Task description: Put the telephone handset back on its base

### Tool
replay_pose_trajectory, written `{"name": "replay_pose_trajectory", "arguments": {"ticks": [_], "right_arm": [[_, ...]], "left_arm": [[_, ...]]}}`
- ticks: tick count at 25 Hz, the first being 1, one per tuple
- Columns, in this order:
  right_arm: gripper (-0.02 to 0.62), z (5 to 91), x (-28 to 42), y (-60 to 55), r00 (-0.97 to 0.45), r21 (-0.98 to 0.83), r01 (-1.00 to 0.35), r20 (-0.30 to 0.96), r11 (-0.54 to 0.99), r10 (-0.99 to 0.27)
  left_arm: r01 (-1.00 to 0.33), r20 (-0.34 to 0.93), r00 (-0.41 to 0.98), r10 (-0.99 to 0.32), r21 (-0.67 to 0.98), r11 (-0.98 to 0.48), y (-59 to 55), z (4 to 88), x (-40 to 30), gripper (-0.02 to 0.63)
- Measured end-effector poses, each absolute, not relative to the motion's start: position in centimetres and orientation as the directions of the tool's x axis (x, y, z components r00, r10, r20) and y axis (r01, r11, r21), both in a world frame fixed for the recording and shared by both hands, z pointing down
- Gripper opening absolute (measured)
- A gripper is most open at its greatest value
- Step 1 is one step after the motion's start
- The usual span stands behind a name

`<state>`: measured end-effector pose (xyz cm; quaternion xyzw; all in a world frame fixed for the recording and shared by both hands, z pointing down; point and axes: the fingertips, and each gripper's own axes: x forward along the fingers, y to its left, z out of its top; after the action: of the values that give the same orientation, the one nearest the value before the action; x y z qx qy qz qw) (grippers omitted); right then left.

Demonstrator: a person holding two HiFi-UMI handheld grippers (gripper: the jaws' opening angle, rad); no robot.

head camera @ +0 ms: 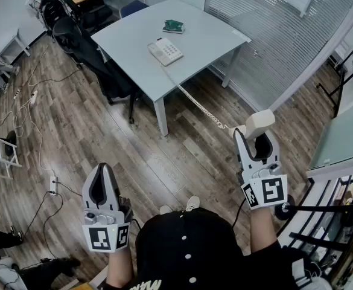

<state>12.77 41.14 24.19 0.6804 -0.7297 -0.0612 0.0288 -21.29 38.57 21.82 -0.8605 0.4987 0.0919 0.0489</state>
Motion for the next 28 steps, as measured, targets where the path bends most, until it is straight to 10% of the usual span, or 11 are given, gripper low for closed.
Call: {"name": "replay_pose_trajectory", "arguments": {"ticks": [28], "right_arm": [[0.23,26.7,17.2,38.6,-0.142,0.041,-0.989,-0.039,0.141,-0.989]], "left_arm": [[-0.885,-0.133,0.459,-0.878,0.017,-0.465,36.7,24.8,-15.8,0.017]]}}
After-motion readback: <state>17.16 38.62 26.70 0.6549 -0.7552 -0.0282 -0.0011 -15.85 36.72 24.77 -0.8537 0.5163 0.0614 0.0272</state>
